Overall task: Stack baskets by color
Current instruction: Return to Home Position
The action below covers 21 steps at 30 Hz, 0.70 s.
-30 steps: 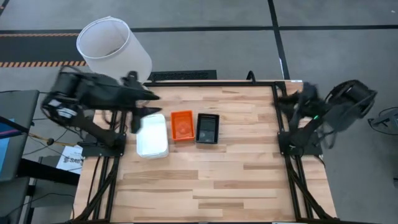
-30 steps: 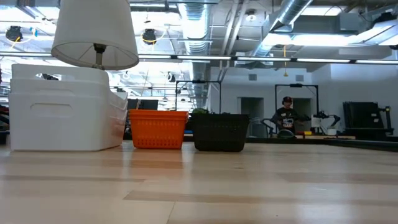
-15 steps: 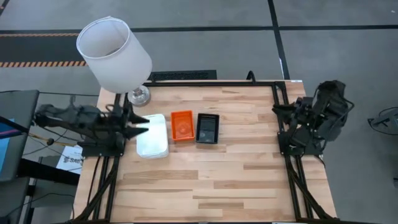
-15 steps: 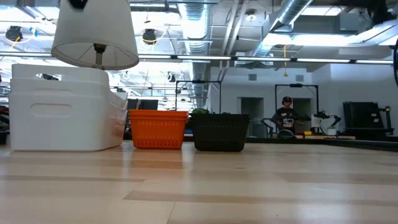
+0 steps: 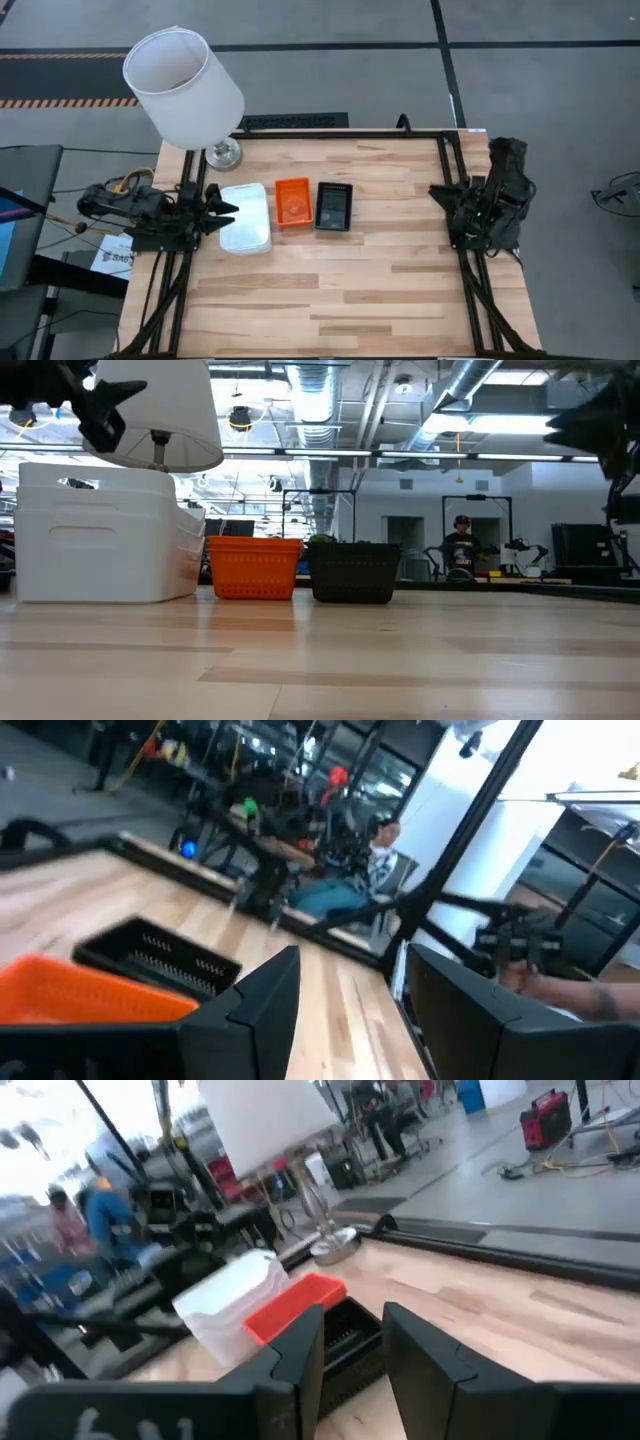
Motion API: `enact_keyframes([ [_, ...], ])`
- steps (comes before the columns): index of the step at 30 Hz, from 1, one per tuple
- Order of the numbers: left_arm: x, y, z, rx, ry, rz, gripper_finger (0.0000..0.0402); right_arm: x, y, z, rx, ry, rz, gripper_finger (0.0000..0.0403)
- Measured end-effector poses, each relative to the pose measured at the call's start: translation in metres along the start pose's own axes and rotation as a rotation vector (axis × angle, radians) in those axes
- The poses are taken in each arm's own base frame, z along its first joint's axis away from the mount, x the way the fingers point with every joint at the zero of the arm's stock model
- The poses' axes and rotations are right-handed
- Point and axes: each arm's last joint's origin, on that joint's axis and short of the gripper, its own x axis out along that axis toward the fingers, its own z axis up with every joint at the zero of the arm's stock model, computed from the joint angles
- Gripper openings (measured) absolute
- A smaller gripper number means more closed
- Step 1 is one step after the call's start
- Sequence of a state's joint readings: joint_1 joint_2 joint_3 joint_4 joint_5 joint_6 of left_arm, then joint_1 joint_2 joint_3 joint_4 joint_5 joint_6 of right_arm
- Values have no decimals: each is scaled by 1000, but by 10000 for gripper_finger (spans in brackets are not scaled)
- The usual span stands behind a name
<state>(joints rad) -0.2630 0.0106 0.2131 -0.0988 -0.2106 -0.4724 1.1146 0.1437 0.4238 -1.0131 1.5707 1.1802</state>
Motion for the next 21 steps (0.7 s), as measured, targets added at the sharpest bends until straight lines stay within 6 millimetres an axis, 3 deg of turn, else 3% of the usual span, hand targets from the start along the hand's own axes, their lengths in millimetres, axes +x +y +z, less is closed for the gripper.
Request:
enact_keyframes([
  [5,2,3,-3,23,21,57,171,-2,-13,-33,80,27,53,127],
  [10,0,0,1,23,-8,14,171,-10,8,-32,262,110,171,127],
  [13,-1,0,2,30,-17,4,171,-18,33,-6,260,193,283,127],
  [16,-1,0,2,29,-21,4,171,-20,56,38,235,249,497,127],
  [19,-1,0,3,29,-31,25,171,-20,67,82,105,52,880,127],
  [21,-1,1,3,33,-45,54,171,-20,64,101,20,-125,997,127],
])
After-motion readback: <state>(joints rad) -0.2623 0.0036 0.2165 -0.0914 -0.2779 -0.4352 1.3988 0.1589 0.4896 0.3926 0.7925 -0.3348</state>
